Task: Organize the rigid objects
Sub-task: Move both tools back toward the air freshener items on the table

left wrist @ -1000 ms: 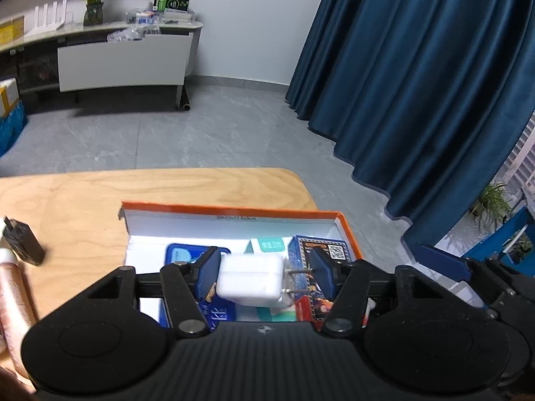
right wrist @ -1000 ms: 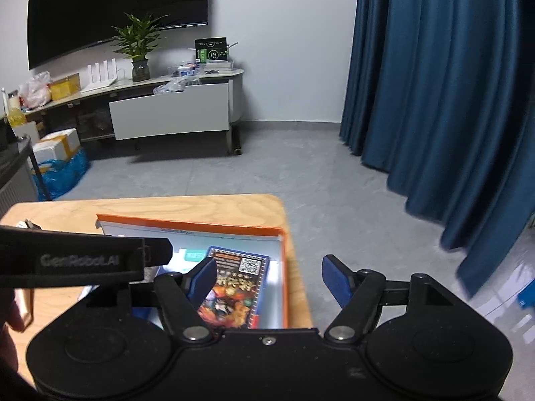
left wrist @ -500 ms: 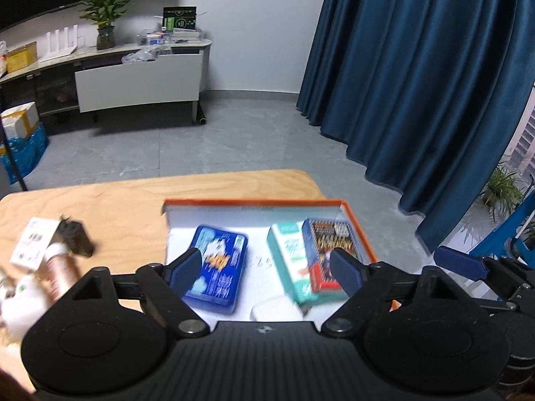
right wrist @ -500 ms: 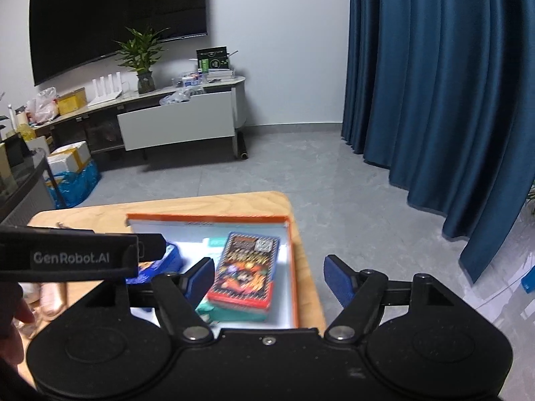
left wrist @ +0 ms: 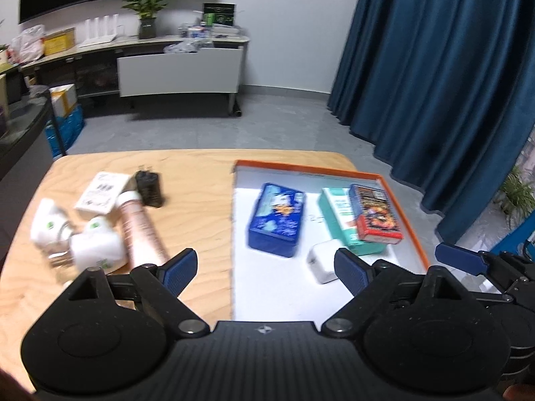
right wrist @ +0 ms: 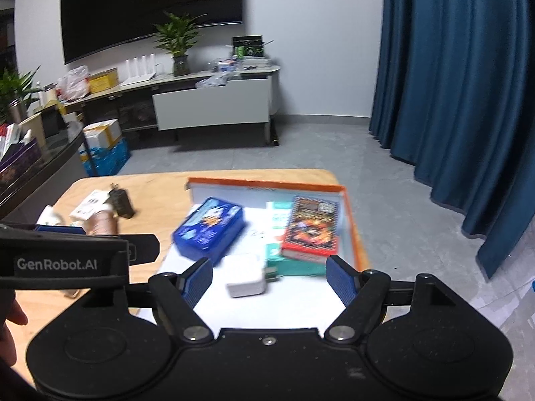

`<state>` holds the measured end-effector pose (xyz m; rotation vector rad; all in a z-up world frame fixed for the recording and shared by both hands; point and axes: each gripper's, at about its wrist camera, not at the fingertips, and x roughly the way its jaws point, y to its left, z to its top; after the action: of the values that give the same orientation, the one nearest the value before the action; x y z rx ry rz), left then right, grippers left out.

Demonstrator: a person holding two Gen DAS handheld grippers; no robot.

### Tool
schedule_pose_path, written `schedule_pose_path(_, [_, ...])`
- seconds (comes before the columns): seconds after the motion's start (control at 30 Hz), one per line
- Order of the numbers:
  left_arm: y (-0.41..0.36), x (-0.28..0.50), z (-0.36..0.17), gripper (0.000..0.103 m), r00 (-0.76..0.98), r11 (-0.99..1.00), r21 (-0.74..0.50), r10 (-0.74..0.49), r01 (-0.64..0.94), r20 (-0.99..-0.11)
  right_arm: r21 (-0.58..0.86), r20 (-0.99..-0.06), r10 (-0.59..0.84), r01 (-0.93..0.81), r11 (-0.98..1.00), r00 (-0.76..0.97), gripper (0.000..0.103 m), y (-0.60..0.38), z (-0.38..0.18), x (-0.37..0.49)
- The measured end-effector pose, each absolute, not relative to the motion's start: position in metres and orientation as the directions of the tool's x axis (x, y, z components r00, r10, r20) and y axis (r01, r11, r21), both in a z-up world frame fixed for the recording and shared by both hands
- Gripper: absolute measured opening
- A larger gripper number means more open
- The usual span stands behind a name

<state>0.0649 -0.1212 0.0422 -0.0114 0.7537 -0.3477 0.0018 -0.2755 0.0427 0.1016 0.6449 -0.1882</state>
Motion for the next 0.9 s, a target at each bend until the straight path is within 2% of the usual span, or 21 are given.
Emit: schedule_pose_path(0.9, [-0.007, 0.057, 0.027, 0.092, 0.703, 0.975, -0.179, -0.218, 0.131, -0.677, -0.019, -0.641, 0.022, -0.045, 0.999, 0.767, 0.089, -0.151, 0.027, 0.046])
